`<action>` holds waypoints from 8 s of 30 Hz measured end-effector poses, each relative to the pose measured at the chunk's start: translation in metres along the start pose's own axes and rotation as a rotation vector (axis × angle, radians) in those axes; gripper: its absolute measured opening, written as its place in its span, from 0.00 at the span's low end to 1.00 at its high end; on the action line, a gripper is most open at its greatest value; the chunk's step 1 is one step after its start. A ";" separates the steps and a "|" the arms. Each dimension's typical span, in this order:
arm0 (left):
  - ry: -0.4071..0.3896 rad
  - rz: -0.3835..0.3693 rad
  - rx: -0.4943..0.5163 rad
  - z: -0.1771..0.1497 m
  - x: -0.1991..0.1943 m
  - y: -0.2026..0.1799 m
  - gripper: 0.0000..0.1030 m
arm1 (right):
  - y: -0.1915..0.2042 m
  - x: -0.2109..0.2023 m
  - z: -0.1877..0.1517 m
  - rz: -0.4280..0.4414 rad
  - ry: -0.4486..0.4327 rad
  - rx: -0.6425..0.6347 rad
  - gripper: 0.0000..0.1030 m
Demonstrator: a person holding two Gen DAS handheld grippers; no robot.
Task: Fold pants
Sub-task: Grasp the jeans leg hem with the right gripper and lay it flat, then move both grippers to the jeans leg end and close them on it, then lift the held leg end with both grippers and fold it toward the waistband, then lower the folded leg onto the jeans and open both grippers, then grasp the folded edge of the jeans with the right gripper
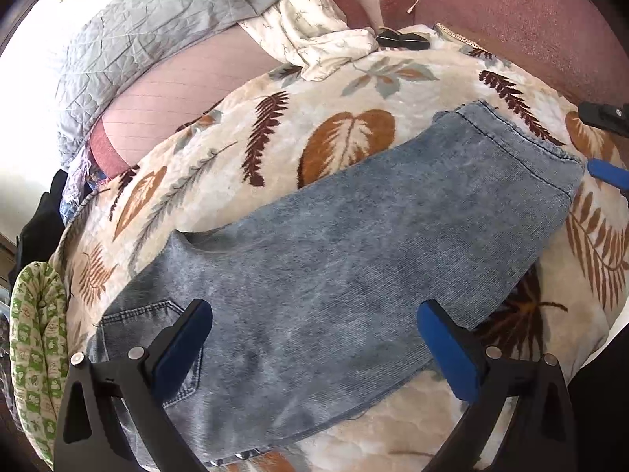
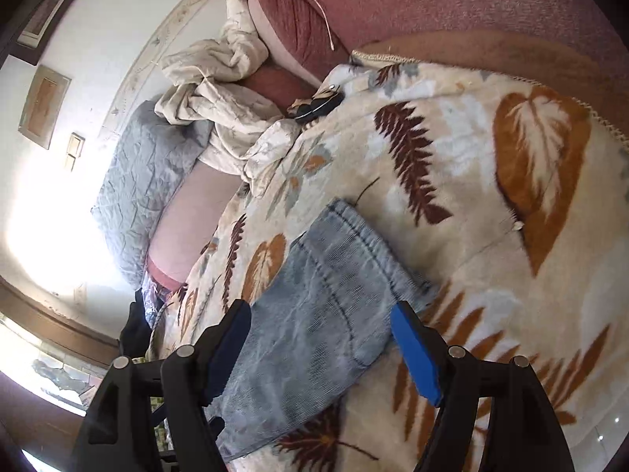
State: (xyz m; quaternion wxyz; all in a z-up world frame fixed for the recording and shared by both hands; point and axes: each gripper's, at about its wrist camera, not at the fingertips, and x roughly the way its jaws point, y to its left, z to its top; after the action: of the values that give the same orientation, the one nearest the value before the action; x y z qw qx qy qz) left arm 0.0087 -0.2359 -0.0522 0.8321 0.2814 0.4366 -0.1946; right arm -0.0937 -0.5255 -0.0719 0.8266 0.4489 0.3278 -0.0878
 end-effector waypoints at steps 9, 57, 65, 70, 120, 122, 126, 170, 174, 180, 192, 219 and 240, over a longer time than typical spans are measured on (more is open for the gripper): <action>-0.012 0.009 0.007 0.012 0.007 -0.001 1.00 | 0.009 0.012 -0.005 -0.019 0.042 -0.023 0.75; 0.017 -0.602 0.241 0.192 0.118 -0.117 1.00 | -0.059 0.048 0.014 0.094 0.114 0.148 0.74; 0.044 -0.708 0.239 0.192 0.134 -0.127 0.98 | -0.052 0.057 0.016 0.047 0.125 0.049 0.50; 0.025 -0.741 0.246 0.187 0.133 -0.129 0.68 | -0.055 0.062 0.016 0.043 0.149 0.034 0.30; -0.132 -0.620 -0.574 -0.012 0.081 0.169 0.18 | 0.161 0.120 -0.167 0.215 0.465 -0.911 0.58; -0.128 -0.613 -0.562 -0.019 0.076 0.163 0.18 | 0.160 0.107 -0.158 0.264 0.426 -0.904 0.58; -0.136 -0.583 -0.522 -0.021 0.064 0.138 0.26 | 0.145 0.092 -0.128 0.252 0.319 -0.807 0.58; -0.172 0.143 -0.439 -0.140 -0.010 0.143 0.73 | 0.162 0.110 -0.114 0.060 0.188 -0.733 0.37; -0.195 0.174 -0.470 -0.169 -0.023 0.165 0.73 | 0.164 0.117 -0.118 0.035 0.174 -0.703 0.37; -0.234 0.234 -0.595 -0.210 -0.040 0.207 0.73 | 0.182 0.123 -0.135 0.022 0.146 -0.722 0.37; -0.252 0.345 -0.950 -0.286 -0.031 0.260 0.85 | 0.259 0.149 -0.215 0.130 0.314 -0.891 0.37; -0.336 0.172 -1.029 -0.305 0.010 0.273 0.86 | 0.453 0.252 -0.358 0.173 0.496 -1.233 0.57; -0.323 0.172 -1.031 -0.303 0.019 0.279 0.86 | 0.468 0.285 -0.372 0.060 0.491 -1.377 0.58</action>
State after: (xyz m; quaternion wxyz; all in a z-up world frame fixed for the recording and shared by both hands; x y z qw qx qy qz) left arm -0.0091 0.1696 -0.1240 0.9315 -0.1617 0.3175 0.0727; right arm 0.1588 0.0866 -0.0701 0.8263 -0.1571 0.4720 0.2642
